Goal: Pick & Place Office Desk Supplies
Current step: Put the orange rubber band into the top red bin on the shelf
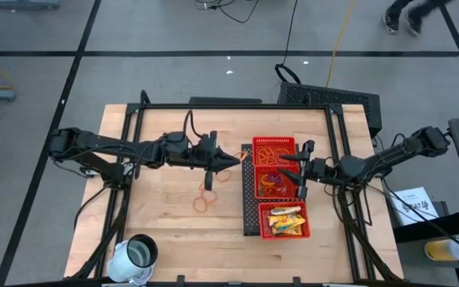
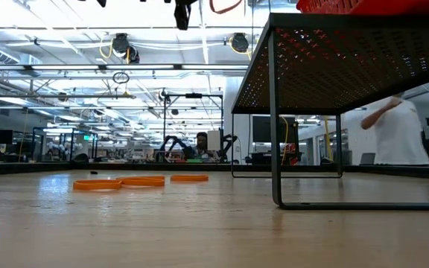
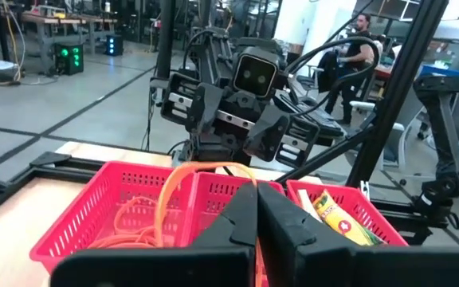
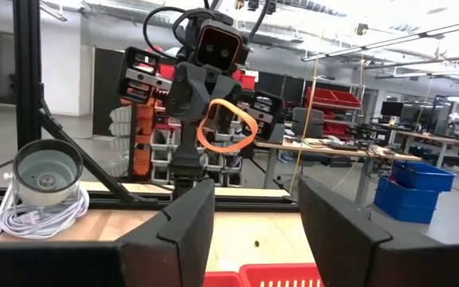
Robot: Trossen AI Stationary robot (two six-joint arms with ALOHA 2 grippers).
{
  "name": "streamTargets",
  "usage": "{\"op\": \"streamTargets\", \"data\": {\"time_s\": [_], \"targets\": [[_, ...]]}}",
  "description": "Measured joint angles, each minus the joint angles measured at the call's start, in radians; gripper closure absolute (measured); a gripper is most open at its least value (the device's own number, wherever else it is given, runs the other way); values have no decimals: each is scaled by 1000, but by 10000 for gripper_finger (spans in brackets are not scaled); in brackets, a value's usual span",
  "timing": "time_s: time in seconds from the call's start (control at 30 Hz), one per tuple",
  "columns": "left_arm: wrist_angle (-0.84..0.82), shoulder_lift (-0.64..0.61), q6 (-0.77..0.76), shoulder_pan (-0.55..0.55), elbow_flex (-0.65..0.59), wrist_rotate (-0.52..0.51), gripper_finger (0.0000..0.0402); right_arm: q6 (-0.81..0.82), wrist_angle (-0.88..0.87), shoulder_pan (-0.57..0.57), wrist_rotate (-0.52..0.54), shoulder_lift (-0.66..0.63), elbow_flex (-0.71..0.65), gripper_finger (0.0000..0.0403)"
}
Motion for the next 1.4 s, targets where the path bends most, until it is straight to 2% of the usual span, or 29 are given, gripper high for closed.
{"op": "streamTargets", "data": {"time_s": [0.8, 1.03, 1.1, 1.27, 1.4], "targets": [[14, 0, -23, 9, 0, 19, 398, -19, 26, -1, 1, 0, 0, 232], [96, 20, -51, 9, 1, 19, 398, 45, 53, -85, -3, 1, 0, 232], [139, 49, -58, 12, 1, 22, 396, 81, 50, -124, -40, 9, 1, 232], [148, 155, -84, 24, 73, 88, 398, 152, 46, -199, -233, 73, 43, 232], [102, 227, -73, 25, 165, 164, 398, 155, 43, -219, -265, 156, 89, 232]]}}
